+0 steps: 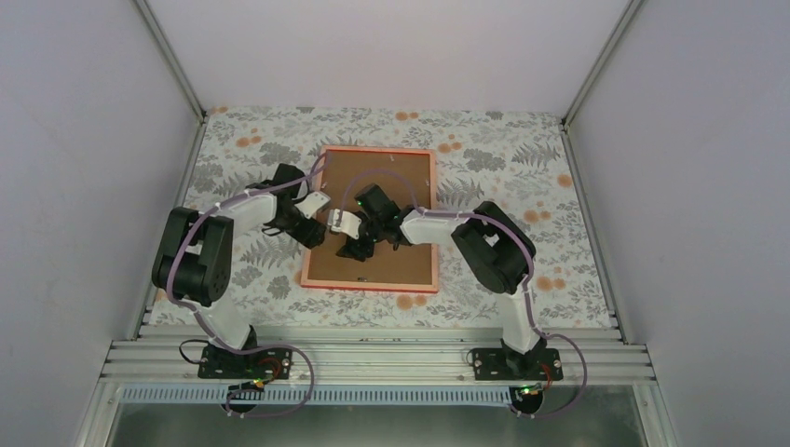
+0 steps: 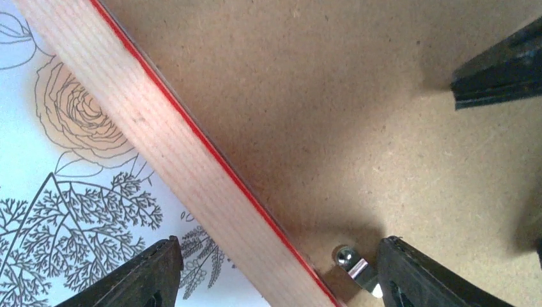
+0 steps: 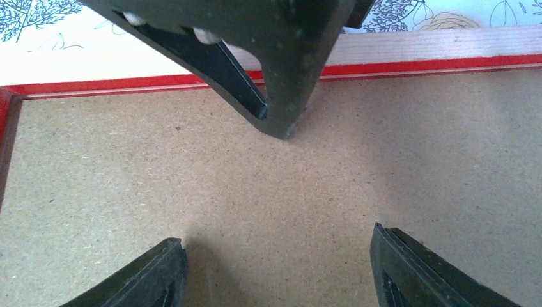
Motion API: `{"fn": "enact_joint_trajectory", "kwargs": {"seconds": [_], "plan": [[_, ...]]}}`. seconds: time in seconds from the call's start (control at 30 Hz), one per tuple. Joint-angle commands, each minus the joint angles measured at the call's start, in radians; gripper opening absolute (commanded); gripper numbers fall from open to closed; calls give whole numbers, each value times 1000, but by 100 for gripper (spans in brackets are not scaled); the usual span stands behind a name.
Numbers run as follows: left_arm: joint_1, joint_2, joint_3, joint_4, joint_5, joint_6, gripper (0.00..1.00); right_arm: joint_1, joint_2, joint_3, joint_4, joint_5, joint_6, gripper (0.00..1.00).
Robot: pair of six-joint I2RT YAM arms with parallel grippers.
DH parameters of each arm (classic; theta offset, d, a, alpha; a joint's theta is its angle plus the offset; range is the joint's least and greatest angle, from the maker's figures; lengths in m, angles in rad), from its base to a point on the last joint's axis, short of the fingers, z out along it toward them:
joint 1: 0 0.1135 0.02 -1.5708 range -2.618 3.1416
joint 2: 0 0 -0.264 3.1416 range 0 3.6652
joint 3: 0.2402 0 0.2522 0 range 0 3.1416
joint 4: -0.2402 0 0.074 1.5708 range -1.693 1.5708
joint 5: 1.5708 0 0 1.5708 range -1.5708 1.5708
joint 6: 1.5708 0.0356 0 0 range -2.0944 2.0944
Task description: Put the photo into the frame
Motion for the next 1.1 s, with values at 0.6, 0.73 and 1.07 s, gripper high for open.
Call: {"fn": "enact_joint_trajectory", "kwargs": {"seconds": [0.6,0.73,1.07], "plan": [[49,-29,98,-97,72,156,56,3,26,-82,-101,59,-25,66],[84,29,230,-55,94,84,66,0,-10,-39,-110,25,1,66],[115,313,588,-42,124,-50,76,-90,17,184,-144,-6,69,69]]}}
